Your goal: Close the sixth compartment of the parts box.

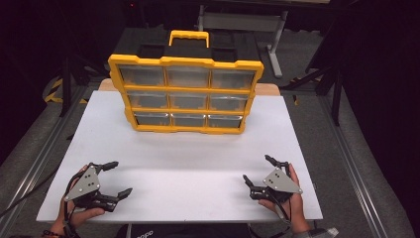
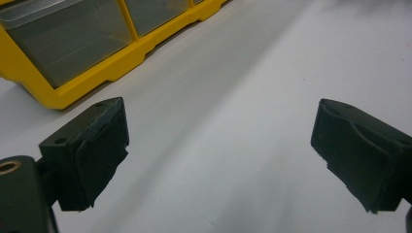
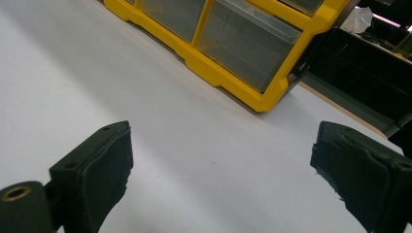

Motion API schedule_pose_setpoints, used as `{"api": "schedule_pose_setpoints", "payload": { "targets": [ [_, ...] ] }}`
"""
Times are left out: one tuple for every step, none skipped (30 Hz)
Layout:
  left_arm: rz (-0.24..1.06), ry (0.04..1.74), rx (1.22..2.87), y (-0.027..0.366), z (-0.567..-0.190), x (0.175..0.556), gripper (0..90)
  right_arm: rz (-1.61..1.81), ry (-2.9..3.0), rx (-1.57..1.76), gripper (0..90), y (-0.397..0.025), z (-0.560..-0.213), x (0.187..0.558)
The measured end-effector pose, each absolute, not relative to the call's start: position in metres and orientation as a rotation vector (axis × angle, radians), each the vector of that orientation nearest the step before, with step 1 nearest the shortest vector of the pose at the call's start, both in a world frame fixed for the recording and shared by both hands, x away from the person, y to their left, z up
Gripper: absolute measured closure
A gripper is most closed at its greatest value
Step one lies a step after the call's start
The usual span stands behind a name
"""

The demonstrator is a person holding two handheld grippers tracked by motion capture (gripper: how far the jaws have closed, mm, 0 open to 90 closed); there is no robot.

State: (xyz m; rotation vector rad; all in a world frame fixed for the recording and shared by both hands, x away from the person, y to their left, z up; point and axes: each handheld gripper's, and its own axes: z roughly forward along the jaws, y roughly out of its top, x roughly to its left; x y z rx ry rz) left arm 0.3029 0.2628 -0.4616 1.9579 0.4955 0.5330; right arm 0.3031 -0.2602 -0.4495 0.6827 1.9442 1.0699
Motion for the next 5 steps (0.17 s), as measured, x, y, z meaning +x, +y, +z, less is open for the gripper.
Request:
{"api": "schedule_pose_setpoints", "payload": {
  "targets": [
    [0.533,0.496,1.958,0.2628,-0.4616,0.3029,7.8,1.066,1.943,0.680,8.2,-0.2603,-0.4496,0.3030],
    [0.533,0.498,1.957,0.2627,-0.4617,0.3031,7.8,1.063,1.942,0.681,8.2,-0.2603,-0.4495,0.3029],
    [0.533,0.498,1.957,0.2627,-0.4617,0.3031,7.8,1.070,1.939,0.682,8.2,-0.2605,-0.4493,0.3030],
    [0.534,0.501,1.957,0.2630,-0.4617,0.3032,7.8,1.073,1.939,0.683,8.2,-0.2605,-0.4491,0.3032],
    [0.534,0.501,1.957,0.2630,-0.4617,0.3032,7.8,1.069,1.938,0.683,8.2,-0.2604,-0.4490,0.3034]
  ]
}}
